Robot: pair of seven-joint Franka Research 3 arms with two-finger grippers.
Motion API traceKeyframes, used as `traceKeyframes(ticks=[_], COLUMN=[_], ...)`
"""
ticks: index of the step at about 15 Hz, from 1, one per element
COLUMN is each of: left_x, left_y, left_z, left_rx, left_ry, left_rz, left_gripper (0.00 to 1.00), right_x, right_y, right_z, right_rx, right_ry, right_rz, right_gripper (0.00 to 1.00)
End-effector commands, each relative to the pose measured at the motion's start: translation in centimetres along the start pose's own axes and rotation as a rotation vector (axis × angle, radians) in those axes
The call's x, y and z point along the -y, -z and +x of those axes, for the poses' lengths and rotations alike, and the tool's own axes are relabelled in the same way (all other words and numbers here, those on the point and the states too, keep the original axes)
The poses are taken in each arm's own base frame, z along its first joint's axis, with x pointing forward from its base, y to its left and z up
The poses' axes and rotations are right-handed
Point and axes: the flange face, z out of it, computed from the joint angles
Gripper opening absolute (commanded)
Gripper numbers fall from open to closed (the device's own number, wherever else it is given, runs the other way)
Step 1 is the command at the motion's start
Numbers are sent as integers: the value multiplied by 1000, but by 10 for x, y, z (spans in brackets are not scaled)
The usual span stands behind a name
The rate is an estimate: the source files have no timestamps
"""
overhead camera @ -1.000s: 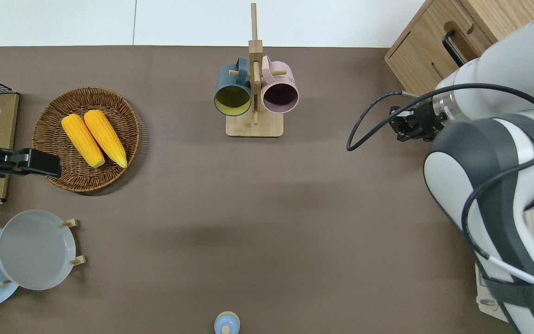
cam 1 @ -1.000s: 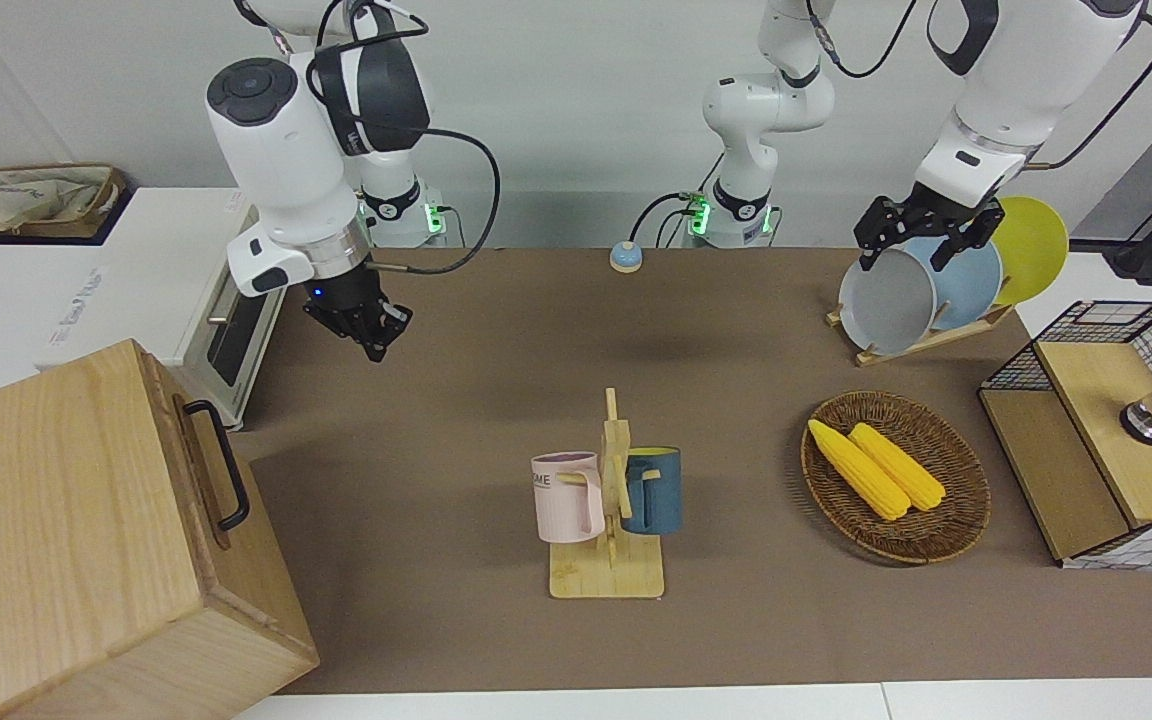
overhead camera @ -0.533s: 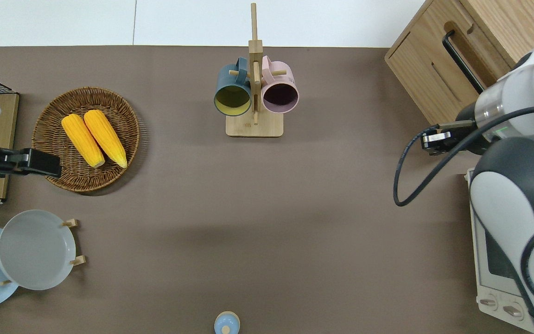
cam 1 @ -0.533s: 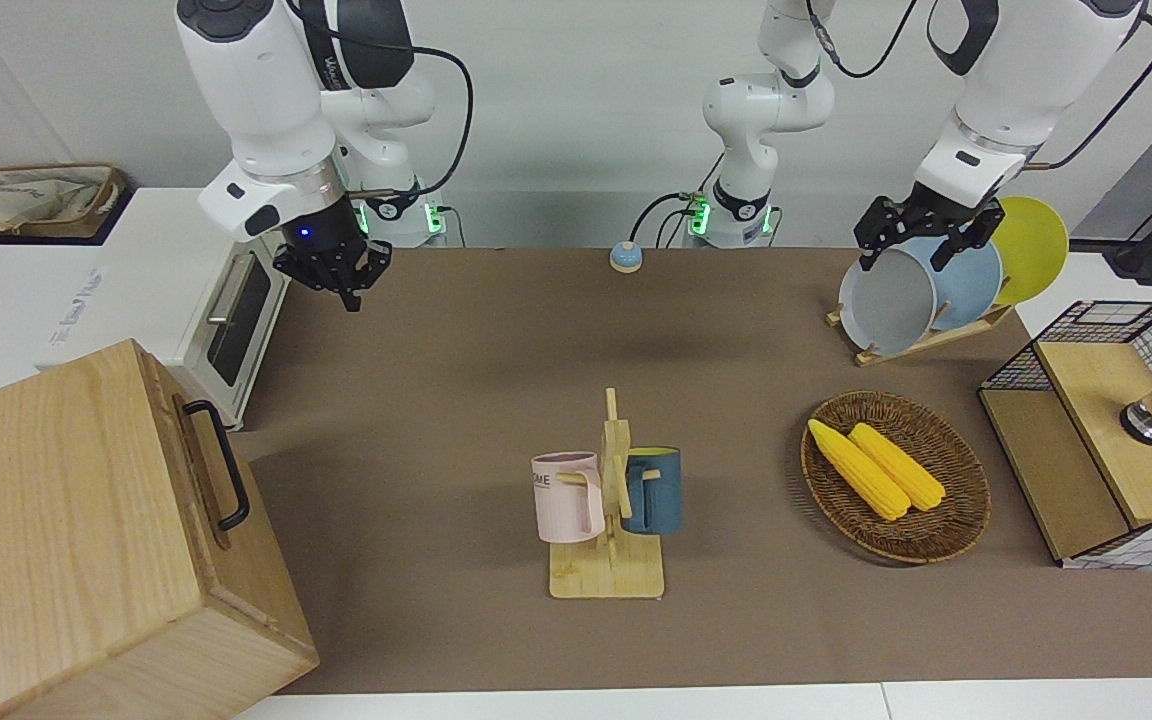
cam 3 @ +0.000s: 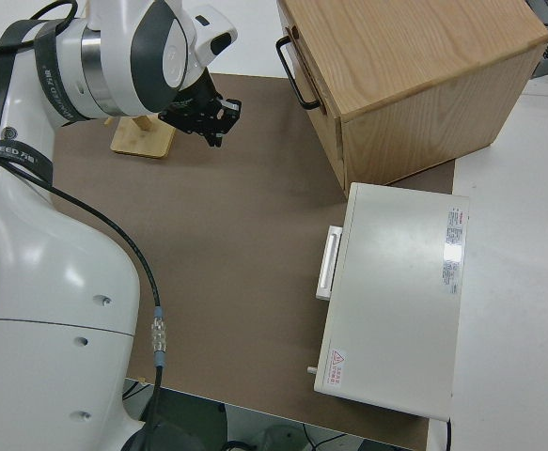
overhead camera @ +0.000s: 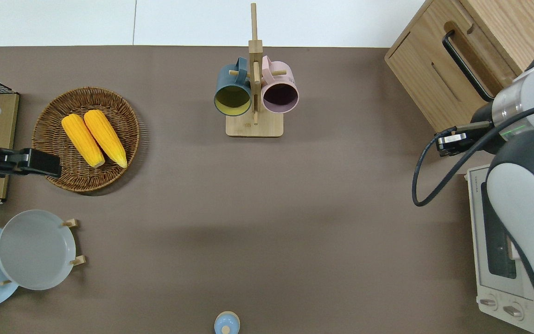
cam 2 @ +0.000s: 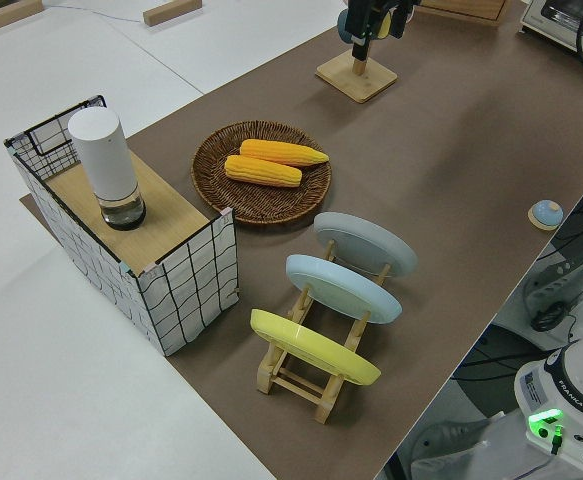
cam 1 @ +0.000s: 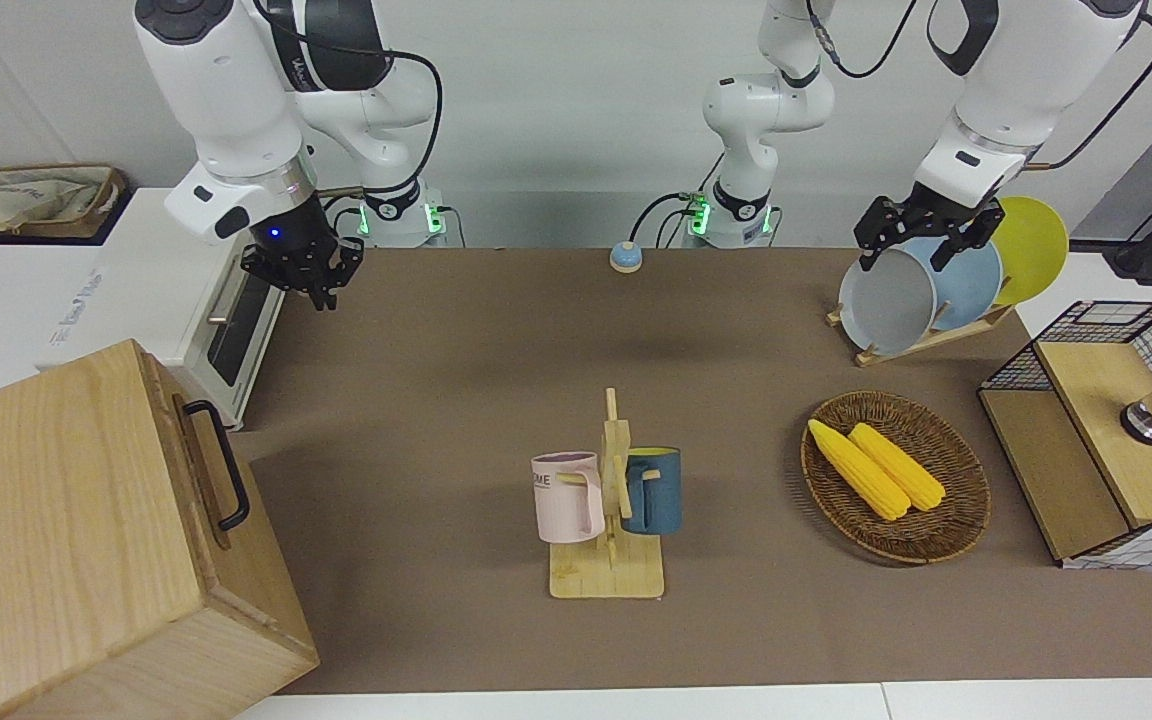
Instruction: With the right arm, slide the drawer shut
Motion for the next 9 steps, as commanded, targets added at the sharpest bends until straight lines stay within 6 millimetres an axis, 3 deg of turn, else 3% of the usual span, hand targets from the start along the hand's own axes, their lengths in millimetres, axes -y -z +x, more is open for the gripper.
traceKeyframes(ticks=[1,9], left_x=[1,1], left_y=[3,4], left_z=[1,1], left_rx=[7,5], left_ry=[-11,-11], left_rz=[16,16], left_gripper=[993,993], right_x=[-5,-4], right_y=[-2,4], right_z=[-2,-2], right_rx=[10,-3], right_ry=[7,10], right_rz=[1,-48], right_gripper=[983,985])
